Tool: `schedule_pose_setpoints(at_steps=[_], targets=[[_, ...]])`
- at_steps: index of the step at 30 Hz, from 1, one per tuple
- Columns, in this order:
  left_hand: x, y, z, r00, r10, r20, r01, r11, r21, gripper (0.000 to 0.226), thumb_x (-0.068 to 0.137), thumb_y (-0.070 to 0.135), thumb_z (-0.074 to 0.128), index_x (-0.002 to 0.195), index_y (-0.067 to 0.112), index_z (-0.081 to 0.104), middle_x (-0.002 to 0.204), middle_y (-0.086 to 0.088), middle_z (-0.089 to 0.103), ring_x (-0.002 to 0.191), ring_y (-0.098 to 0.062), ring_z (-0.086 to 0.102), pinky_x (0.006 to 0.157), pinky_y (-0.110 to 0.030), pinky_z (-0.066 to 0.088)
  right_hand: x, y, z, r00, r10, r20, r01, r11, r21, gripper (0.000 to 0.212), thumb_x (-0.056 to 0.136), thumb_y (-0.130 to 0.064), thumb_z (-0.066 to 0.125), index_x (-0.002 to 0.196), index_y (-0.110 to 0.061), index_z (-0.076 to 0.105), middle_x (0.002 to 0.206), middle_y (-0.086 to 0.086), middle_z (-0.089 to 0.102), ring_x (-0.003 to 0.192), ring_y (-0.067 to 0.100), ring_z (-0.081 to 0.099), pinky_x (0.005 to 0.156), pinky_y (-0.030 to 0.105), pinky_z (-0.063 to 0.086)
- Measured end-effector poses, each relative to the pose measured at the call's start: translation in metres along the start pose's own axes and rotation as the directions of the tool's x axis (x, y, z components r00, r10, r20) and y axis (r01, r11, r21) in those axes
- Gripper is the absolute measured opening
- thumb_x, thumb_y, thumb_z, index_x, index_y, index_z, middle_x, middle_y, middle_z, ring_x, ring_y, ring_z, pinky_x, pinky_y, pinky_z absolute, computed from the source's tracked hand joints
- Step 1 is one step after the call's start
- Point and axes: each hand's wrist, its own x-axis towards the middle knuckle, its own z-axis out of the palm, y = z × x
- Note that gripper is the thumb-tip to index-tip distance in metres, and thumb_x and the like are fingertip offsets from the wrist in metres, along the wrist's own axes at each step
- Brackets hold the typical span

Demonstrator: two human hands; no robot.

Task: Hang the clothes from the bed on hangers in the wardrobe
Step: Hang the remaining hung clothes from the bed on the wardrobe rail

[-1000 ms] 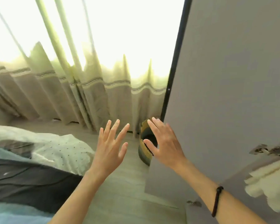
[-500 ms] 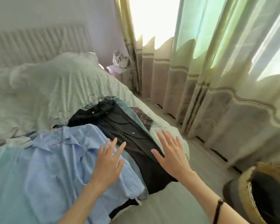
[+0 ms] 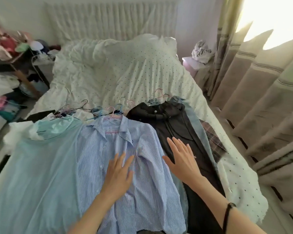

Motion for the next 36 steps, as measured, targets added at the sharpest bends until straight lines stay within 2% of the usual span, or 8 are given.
schedule_pose_setpoints(at_steps=[5, 10, 14, 17, 22, 27, 32, 36], targets=[[0.032, -0.021, -0.004, 0.984, -0.174, 0.032, 0.175, 0.984, -0.041, 0.060, 0.091, 0.045, 0.017, 0.147, 0.022, 0.020, 0.155, -0.007, 0.014, 0.144, -0.027, 0.005, 0.114, -0.041, 0.005, 0.069, -0.010, 0.017, 0.989, -0.096, 0.111, 0.092, 0.995, 0.042, 0.062, 0.096, -0.047, 0.036, 0.148, -0.020, 0.016, 0.154, 0.002, 0.021, 0.143, 0.018, 0.014, 0.116, 0.037, 0.007], [0.058, -0.052, 0.004, 0.975, -0.189, 0.119, 0.188, 0.982, 0.016, 0.046, 0.091, 0.036, 0.026, 0.131, 0.021, 0.044, 0.130, -0.009, 0.055, 0.117, -0.033, 0.054, 0.091, -0.044, 0.042, 0.138, -0.021, 0.040, 0.954, -0.218, 0.206, 0.219, 0.976, 0.021, 0.059, 0.096, -0.045, 0.038, 0.146, -0.018, 0.021, 0.149, -0.004, 0.029, 0.139, 0.015, 0.023, 0.114, 0.037, 0.012], [0.101, -0.101, 0.006, 0.963, -0.242, 0.115, 0.247, 0.968, -0.033, 0.065, 0.087, 0.047, 0.010, 0.146, 0.022, 0.025, 0.153, -0.003, 0.018, 0.143, -0.026, 0.013, 0.113, -0.039, 0.006, 0.202, -0.034, 0.065, 0.948, -0.219, 0.231, 0.216, 0.976, 0.035, 0.058, 0.096, -0.042, 0.039, 0.146, -0.017, 0.023, 0.147, -0.002, 0.032, 0.137, 0.017, 0.027, 0.112, 0.036, 0.016], [0.147, -0.144, 0.006, 0.968, -0.242, 0.063, 0.244, 0.969, -0.026, 0.049, 0.100, 0.031, 0.026, 0.148, 0.021, 0.017, 0.155, -0.004, 0.010, 0.144, -0.023, 0.000, 0.115, -0.037, 0.000, 0.250, -0.038, 0.097, 0.954, -0.140, 0.266, 0.142, 0.990, 0.012, 0.057, 0.097, -0.042, 0.037, 0.146, -0.015, 0.024, 0.148, 0.001, 0.032, 0.137, 0.019, 0.028, 0.112, 0.034, 0.021], [0.220, -0.218, 0.008, 0.976, -0.216, 0.034, 0.217, 0.975, -0.040, 0.049, 0.094, 0.025, 0.028, 0.139, 0.008, 0.041, 0.148, -0.020, 0.029, 0.138, -0.039, 0.023, 0.110, -0.051, 0.022, 0.313, -0.039, 0.152, 0.912, 0.049, 0.408, -0.039, 0.999, -0.032, 0.052, 0.099, -0.037, 0.036, 0.143, -0.011, 0.030, 0.145, 0.008, 0.039, 0.133, 0.024, 0.035, 0.108, 0.035, 0.027], [0.282, -0.278, 0.012, 0.960, -0.272, 0.062, 0.274, 0.961, -0.036, 0.050, 0.100, 0.024, 0.028, 0.146, 0.006, 0.018, 0.154, -0.013, 0.013, 0.143, -0.026, 0.009, 0.116, -0.038, 0.008, 0.359, -0.048, 0.193, 0.888, 0.193, 0.418, -0.243, 0.967, 0.070, 0.051, 0.100, -0.036, 0.033, 0.143, -0.009, 0.030, 0.143, 0.014, 0.038, 0.131, 0.028, 0.035, 0.104, 0.035, 0.029], [0.315, -0.317, 0.018, 0.957, -0.274, 0.096, 0.274, 0.962, 0.007, 0.060, 0.097, 0.040, 0.025, 0.144, 0.003, 0.024, 0.151, -0.014, 0.025, 0.138, -0.028, 0.023, 0.112, -0.040, 0.017, 0.394, -0.055, 0.223, 0.855, 0.208, 0.474, -0.249, 0.968, 0.025, 0.053, 0.100, -0.036, 0.031, 0.144, -0.007, 0.026, 0.144, 0.015, 0.037, 0.132, 0.030, 0.034, 0.106, 0.037, 0.028], [0.316, -0.332, 0.024, 0.943, -0.289, 0.165, 0.277, 0.957, 0.088, 0.072, 0.090, 0.058, 0.030, 0.144, 0.010, 0.029, 0.140, -0.014, 0.042, 0.126, -0.032, 0.040, 0.104, -0.041, 0.029, 0.407, -0.061, 0.237, 0.845, 0.236, 0.479, -0.229, 0.971, -0.074, 0.046, 0.099, -0.037, 0.035, 0.133, -0.008, 0.041, 0.127, 0.013, 0.048, 0.117, 0.030, 0.044, 0.096, 0.040, 0.038]])
